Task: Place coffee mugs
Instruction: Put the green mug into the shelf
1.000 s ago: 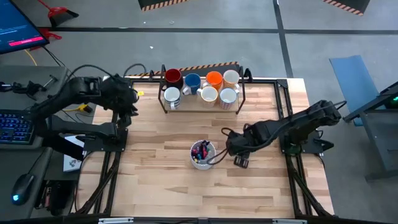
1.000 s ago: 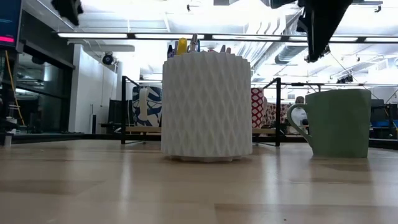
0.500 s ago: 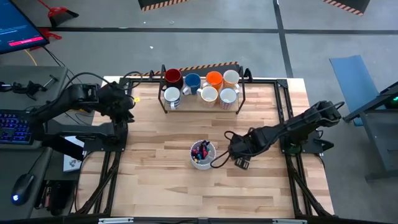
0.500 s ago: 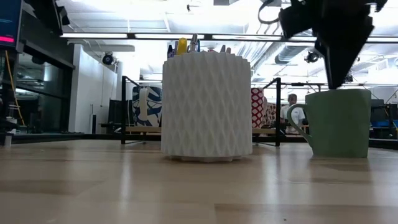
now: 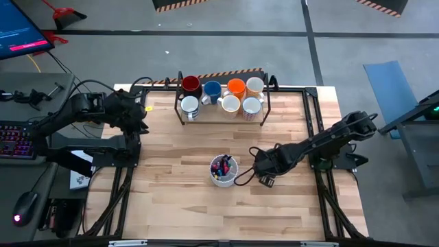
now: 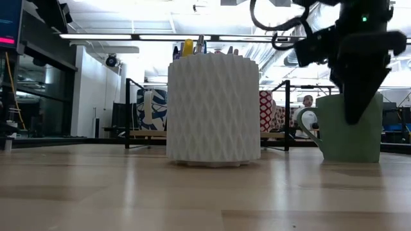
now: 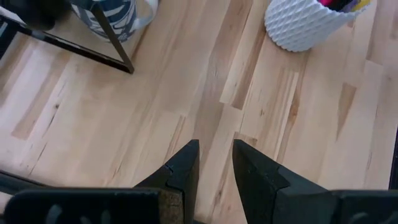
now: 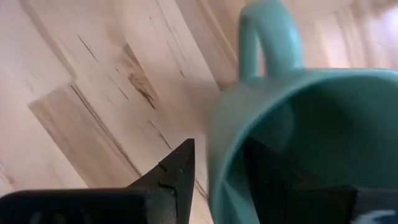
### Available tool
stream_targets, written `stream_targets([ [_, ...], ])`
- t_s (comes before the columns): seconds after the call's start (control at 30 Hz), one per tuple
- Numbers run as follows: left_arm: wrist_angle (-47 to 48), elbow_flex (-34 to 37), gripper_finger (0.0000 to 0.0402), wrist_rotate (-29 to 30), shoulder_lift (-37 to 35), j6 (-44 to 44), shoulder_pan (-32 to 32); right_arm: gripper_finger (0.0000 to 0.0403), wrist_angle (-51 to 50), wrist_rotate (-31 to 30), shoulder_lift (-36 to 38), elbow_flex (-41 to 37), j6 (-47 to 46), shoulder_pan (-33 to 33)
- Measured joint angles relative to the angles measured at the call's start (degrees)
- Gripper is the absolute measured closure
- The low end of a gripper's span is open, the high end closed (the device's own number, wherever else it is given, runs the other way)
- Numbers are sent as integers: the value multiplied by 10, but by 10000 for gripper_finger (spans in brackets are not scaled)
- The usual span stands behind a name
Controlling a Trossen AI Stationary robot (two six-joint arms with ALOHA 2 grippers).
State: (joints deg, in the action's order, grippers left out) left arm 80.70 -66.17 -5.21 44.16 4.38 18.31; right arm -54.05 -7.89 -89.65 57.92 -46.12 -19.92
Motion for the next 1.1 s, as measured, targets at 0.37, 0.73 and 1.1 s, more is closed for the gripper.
stream_targets([
  [0.37, -20, 0, 314, 13, 0, -2, 0, 393, 61, -2, 0, -25, -8, 17],
  [0.73, -28, 0, 314, 14, 0, -16, 0, 400, 18, -70, 0, 88, 125, 86],
  [1.1, -30, 0, 314, 14, 0, -48, 0, 402, 4, -169, 1, 293, 328, 150],
])
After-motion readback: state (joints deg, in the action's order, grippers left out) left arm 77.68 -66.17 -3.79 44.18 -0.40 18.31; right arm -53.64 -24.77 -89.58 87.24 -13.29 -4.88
